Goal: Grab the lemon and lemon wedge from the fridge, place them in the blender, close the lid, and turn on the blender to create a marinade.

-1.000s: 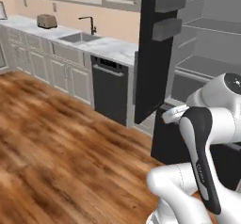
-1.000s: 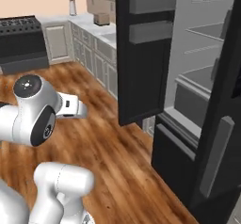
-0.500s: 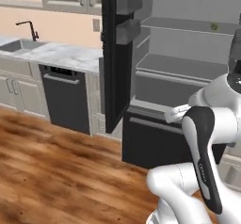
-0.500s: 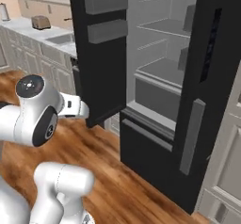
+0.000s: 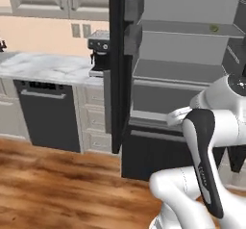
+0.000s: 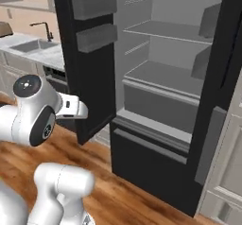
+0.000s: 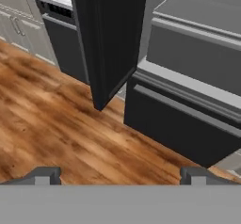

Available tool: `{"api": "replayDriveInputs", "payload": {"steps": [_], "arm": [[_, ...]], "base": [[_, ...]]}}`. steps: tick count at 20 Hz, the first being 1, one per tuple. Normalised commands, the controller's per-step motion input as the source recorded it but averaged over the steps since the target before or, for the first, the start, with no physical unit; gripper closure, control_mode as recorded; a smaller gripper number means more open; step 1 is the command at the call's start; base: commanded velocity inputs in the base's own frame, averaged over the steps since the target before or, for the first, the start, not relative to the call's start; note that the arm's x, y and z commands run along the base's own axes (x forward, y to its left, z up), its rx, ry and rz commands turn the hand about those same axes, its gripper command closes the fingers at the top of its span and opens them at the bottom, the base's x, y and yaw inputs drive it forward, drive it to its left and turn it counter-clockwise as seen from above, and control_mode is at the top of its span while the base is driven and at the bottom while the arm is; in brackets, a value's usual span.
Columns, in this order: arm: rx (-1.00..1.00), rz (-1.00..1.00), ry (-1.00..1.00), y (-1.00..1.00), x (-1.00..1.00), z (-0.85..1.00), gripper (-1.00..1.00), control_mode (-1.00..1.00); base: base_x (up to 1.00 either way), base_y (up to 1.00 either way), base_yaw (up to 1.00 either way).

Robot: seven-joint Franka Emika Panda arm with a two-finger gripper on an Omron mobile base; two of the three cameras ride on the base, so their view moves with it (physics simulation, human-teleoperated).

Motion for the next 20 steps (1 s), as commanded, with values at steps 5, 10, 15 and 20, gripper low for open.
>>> {"api": "replayDriveInputs", "payload": {"steps": [5, 10, 15, 20], "arm": [[0.0, 0.0, 0.0, 0.0, 0.0, 0.0, -1.0, 1.0], [0.0, 0.0, 0.0, 0.0, 0.0, 0.0, -1.0, 1.0], [0.0, 0.0, 0.0, 0.0, 0.0, 0.0, -1.0, 1.0], [0.0, 0.0, 0.0, 0.0, 0.0, 0.0, -1.0, 1.0]], "base": [[0.34, 0.0, -0.41], [0.39, 0.04, -0.38], [0.52, 0.09, -0.29], [0.59, 0.0, -0.24]]}}
